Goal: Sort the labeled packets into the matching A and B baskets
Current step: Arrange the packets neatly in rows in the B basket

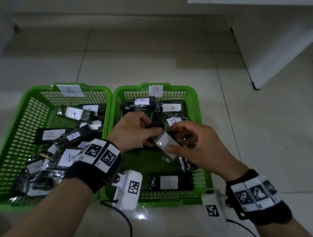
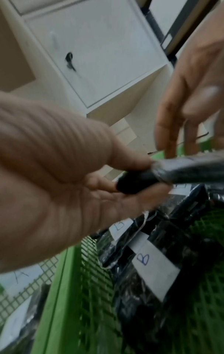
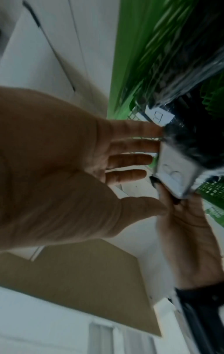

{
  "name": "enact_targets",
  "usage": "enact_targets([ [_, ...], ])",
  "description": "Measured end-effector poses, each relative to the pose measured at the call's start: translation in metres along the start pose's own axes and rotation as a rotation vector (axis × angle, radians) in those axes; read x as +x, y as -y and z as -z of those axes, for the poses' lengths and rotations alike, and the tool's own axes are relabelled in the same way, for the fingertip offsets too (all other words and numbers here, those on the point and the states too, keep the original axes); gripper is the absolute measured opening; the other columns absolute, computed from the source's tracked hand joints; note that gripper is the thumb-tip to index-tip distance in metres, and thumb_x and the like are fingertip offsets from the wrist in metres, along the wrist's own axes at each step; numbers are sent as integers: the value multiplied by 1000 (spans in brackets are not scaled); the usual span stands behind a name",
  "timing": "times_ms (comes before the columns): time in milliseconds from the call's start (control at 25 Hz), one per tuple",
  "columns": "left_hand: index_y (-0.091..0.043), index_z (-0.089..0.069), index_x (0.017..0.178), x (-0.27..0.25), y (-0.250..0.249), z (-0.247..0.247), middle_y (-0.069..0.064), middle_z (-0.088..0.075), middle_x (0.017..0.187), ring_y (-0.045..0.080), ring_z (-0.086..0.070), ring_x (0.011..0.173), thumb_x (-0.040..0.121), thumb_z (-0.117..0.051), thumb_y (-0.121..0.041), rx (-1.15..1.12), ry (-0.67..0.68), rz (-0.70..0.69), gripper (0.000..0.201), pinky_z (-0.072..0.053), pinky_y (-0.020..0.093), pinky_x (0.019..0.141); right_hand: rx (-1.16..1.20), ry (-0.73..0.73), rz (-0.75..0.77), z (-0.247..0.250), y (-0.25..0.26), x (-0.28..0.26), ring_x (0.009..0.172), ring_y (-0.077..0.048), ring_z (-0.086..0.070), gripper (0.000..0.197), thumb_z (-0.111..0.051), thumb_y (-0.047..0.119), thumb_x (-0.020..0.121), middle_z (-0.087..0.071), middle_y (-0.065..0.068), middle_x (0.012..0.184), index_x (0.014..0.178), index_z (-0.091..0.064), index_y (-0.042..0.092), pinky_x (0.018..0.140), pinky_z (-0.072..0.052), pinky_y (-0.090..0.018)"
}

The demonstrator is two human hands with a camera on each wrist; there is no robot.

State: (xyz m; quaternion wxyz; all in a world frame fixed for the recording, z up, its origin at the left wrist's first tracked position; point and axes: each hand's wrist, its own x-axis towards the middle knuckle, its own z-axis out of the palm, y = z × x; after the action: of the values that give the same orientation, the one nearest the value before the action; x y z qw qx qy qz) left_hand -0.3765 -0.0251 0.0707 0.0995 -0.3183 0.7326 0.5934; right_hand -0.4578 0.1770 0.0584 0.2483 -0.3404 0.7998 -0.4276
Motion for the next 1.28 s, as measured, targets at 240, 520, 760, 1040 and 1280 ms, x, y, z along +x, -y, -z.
enact_targets([
  [240,-4,-61,104,15,-15,3,13,-72,102,22,-73,86,91,-69,-26,-147,-111,-124,27,-60,35,77,-395,9,112,15,22,47,101,-13,-59,56,-89,30,71,-64,10,110,120,-63,27,88,-53,-39],
  [520,-24,-37,142,58,1,22,7,-38,138,29,-38,129,72,-82,-36,1107,-73,-252,84,-47,46,100,-887,84,71,23,25,133,91,-24,-55,29,-71,2,80,-62,-6,96,105,-67,15,72,-38,-31],
  [760,-27,-38,134,63,14,18,5,-38,131,29,-42,121,68,-84,-22,1112,-140,-281,80,-54,48,83,-963,192,32,9,8,135,88,-30,-63,26,-66,-5,80,-55,-6,86,87,-54,18,70,-41,-33],
  [1040,-20,-38,141,51,10,16,9,-36,142,33,-37,130,68,-82,-33,1116,-110,-280,86,-47,53,98,-851,155,-37,22,21,92,92,-26,-63,33,-86,18,75,-64,-5,99,104,-70,14,76,-51,-34],
  [1280,-17,-63,107,28,7,-17,4,-60,113,25,-57,104,83,-67,-26,852,-187,-528,26,-52,43,86,-1155,289,-96,-5,5,25,121,-30,-46,51,-75,51,81,-57,-10,123,115,-65,14,96,-35,-40],
])
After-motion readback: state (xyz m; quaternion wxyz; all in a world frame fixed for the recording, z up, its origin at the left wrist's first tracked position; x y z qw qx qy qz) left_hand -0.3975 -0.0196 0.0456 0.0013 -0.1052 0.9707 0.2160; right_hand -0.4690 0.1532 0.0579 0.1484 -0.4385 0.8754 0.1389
